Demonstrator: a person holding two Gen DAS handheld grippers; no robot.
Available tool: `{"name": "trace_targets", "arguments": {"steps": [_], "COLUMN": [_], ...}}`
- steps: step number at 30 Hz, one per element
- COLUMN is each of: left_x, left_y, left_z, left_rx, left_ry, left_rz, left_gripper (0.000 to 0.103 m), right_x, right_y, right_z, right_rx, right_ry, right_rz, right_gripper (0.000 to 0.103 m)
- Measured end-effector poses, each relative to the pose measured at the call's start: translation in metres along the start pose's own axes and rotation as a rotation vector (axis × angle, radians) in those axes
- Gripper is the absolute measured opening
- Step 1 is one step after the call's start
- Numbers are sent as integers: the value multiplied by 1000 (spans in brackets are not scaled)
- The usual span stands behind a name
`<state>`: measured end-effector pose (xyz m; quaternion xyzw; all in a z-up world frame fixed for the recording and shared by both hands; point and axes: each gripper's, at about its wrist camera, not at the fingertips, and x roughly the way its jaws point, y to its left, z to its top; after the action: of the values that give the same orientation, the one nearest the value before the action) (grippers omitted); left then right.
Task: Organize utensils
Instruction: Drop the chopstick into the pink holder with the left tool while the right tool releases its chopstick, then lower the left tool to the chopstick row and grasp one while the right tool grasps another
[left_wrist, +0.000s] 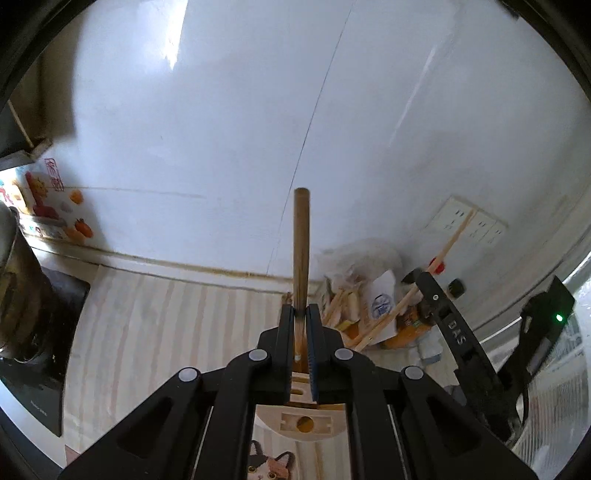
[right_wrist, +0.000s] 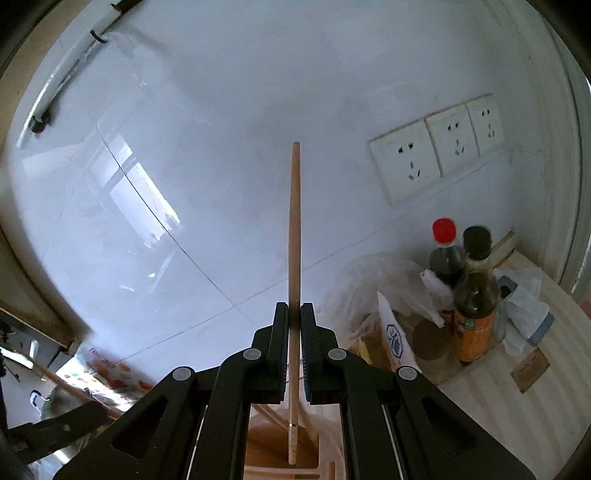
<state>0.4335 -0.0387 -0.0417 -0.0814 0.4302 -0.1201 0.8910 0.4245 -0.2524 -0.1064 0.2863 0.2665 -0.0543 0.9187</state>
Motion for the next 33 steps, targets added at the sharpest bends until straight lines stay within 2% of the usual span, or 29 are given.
{"name": "trace_targets", "arguments": {"steps": [3,5,6,7,8,9,13,14,15,18,21,22,24,27,29,31,33], "left_x": [12,9,3,-3,-9,-16,-37,-39,-40,-30,-8,0,12,40,64,87,105], "left_y": [1,3,5,5,7,11,30,34,37,48,52,54,57,59,60,63,68], "left_z": [-2,-6,-9,-11,-14,-18,-36,-42,-49,-70,-98,-110,-132,-168,-194,-220,-242], "left_rx": [-1,-10,-6,-5,-6,-11,-26,-27,-23,1,31,34,37,57,82,102,105], "left_ry": [65,72,61,48,34,11,-47,-54,-59,-51,24,48,78,147,218,293,358], "left_rz": [-8,-22,1,27,49,63,134,150,170,253,291,299,315,347,366,388,403], "left_gripper": [6,13,24,34,57,71,89,100,103,103,103,103,103,103,103,103,103], "right_x": [10,11,10,6,0,-9,-45,-54,-61,-76,-90,-91,-92,-75,-55,-41,-27], "right_y": [0,-2,-3,-4,-5,-7,-25,-30,-33,-45,-60,-66,-75,-96,-112,-122,-130], "right_z": [-10,-15,-16,-17,-17,-17,-16,-17,-19,-31,-52,-59,-77,-115,-152,-182,-217], "right_rx": [-32,-59,-64,-73,-83,-90,-90,-93,-97,-105,-106,-112,-132,-134,-128,-123,-134], "right_ry": [30,57,71,84,87,87,79,89,106,151,183,191,229,395,559,671,782], "right_rz": [12,17,27,37,31,32,24,4,-11,-43,-48,-58,-93,-128,-144,-145,-167], "right_gripper": [7,7,10,22,33,47,49,49,49,57,75,77,77,77,74,60,54]}}
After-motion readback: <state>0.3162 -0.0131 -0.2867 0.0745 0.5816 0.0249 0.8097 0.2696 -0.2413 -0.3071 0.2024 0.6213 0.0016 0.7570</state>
